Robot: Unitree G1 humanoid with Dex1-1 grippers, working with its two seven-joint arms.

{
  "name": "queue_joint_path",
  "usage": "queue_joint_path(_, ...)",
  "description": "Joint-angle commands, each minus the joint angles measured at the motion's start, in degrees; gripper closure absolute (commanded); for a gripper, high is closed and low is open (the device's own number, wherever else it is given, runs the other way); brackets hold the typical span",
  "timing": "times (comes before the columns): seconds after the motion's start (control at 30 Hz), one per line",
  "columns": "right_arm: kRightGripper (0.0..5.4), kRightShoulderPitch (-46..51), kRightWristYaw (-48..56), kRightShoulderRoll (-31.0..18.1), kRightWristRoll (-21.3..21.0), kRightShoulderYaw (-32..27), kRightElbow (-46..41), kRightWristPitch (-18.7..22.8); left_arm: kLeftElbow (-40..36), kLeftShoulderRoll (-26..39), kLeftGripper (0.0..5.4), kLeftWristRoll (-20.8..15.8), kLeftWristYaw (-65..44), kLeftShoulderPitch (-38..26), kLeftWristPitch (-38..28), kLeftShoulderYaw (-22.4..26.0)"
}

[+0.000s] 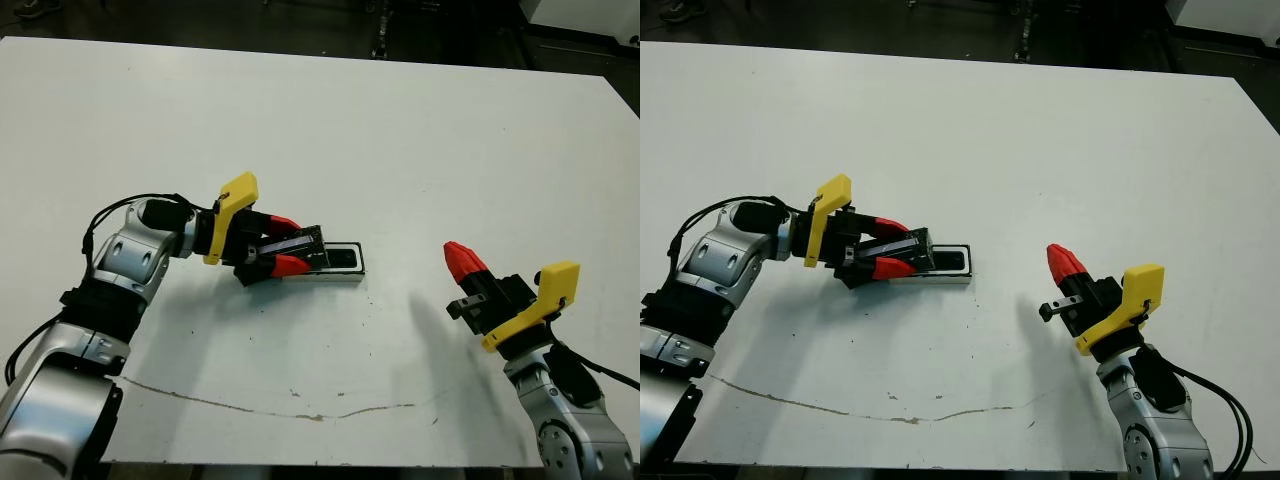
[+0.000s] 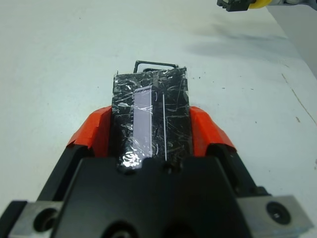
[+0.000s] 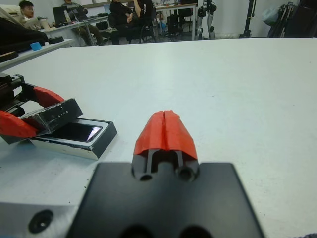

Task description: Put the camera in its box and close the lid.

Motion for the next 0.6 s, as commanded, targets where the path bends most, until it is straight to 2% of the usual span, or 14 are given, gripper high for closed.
queue_joint_path(0.03, 5.4, 0.41, 0.12, -0.72, 0.11, -0.25, 0.1, 0.09, 0.56, -2.93, 2.25, 1.49, 0.83, 1.89, -0.18, -3.02)
queue_joint_path(0.3, 5.4, 0.33, -0.36, -0.71, 0.26, -0.35, -0.47, 0.76, -2.48, -4.74, 2.25, 5.39, 5.25, 2.61, -0.42, -6.91)
queue_joint_path(0.6, 5.4, 0.43, -0.86, -0.49, 0.05, -0.27, -0.45, 0.82, -0.78, -6.04, 2.25, 6.77, 5.78, 2.88, -3.4, -9.33)
